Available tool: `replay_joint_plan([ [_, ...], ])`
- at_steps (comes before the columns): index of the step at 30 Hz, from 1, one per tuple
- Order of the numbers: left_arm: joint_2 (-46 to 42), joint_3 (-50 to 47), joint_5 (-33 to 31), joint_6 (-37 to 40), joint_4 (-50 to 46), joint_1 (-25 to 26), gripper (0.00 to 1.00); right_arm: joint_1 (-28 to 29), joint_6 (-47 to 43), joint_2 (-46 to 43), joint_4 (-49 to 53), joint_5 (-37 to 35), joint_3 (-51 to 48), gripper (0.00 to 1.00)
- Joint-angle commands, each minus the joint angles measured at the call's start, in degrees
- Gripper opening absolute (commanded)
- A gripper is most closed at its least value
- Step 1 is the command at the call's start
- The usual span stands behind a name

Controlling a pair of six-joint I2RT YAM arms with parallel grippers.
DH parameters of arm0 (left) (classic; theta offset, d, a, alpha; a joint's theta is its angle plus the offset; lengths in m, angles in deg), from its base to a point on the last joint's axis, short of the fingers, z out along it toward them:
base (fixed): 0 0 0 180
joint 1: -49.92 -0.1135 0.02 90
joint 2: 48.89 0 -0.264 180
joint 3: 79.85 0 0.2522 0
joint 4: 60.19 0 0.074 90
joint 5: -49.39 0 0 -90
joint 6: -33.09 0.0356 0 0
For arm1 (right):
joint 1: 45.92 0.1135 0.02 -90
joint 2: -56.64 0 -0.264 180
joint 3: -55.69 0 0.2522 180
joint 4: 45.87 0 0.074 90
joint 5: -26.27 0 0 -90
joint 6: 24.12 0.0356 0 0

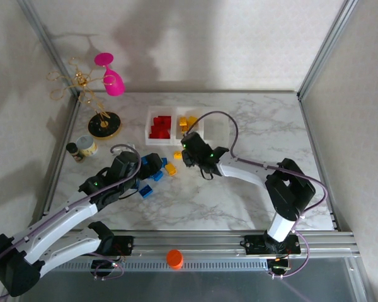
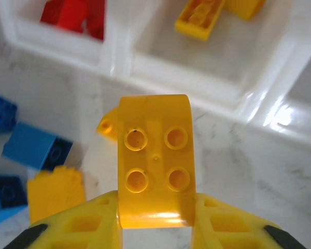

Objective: Sort the legos into containers by color
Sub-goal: Pick up the lego from the center of the table, then place the lego in the container.

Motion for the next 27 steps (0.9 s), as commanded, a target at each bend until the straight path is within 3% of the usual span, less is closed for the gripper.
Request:
replay_joint_plan([
  [1,2.3,3.8,-1.0,2.5,2.1,0.3,1.00,-2.7,-0.2,1.3,1.9,-1.5,4.6,0.28],
  [15,12.0,9.9,-1.4,5.1,7.2,-2.9,1.00,-8.9,-5.1,22.9,3.8,-2.7,30.9,0.29],
  [21,14.1,11.0,-0.9,5.9,7.1,-3.9,1.00,-11.7,-5.8,29.1,7.0,-1.1,40.0,0.36],
  [24,13.9,11.0,-0.7,6.2,7.0,-4.3,1.00,-11.7,-6.5,29.3,7.5,-0.5,41.6,0.45],
  [27,13.4,11.1,-0.4,6.5,6.4,-4.5,1.00,-11.6,-6.6,27.7,7.7,0.8,41.2,0.46],
])
